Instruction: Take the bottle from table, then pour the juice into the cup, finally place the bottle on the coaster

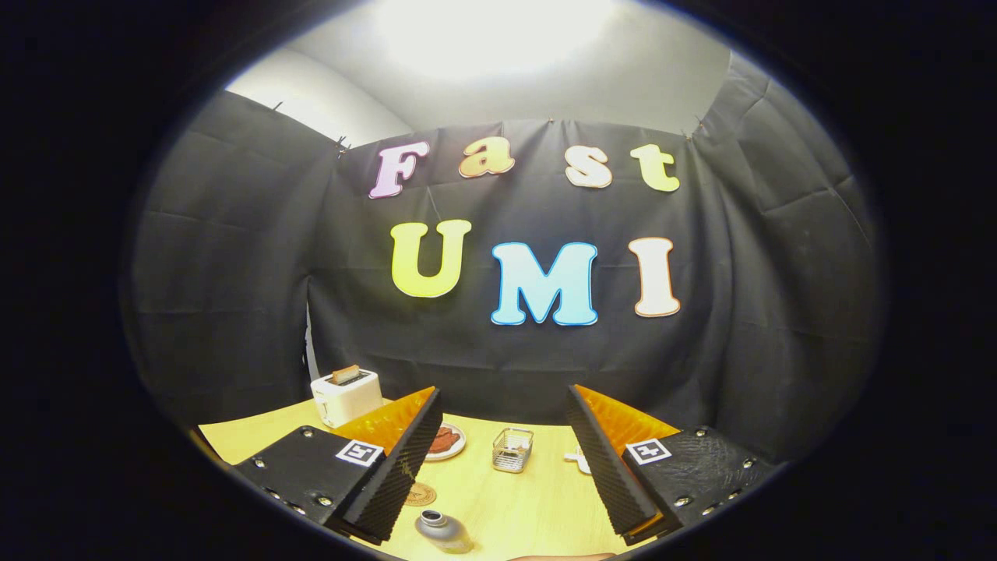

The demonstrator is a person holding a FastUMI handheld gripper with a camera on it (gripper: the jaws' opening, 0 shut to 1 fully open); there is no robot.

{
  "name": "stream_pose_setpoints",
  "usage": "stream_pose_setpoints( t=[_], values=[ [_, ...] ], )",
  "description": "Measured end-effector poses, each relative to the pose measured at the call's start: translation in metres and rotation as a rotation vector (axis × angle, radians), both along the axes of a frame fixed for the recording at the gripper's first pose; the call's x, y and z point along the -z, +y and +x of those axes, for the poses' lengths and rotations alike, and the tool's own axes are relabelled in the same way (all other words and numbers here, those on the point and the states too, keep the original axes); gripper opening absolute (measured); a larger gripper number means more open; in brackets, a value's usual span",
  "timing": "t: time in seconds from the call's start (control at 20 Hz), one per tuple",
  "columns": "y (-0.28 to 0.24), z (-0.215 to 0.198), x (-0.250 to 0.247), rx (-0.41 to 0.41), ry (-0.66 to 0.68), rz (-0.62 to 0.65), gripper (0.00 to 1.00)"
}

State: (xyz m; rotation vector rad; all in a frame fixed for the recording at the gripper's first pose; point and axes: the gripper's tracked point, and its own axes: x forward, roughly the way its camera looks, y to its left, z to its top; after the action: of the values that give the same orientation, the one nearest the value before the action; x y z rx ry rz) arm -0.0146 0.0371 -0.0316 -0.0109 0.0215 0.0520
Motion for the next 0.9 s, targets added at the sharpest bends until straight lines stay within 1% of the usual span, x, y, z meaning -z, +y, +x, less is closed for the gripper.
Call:
stream_pose_setpoints(
  t=[0.3,0.55,0.75,0.9],
  values=[
    [0.027,-0.010,0.045,-0.016,-0.019,-0.004,0.98],
    [0.048,-0.010,0.103,-0.028,0.009,0.025,0.98],
    [0.056,-0.004,0.151,-0.020,0.056,0.050,0.98],
    [0.057,0.002,0.174,0.003,0.055,0.047,0.98]
  ],
)
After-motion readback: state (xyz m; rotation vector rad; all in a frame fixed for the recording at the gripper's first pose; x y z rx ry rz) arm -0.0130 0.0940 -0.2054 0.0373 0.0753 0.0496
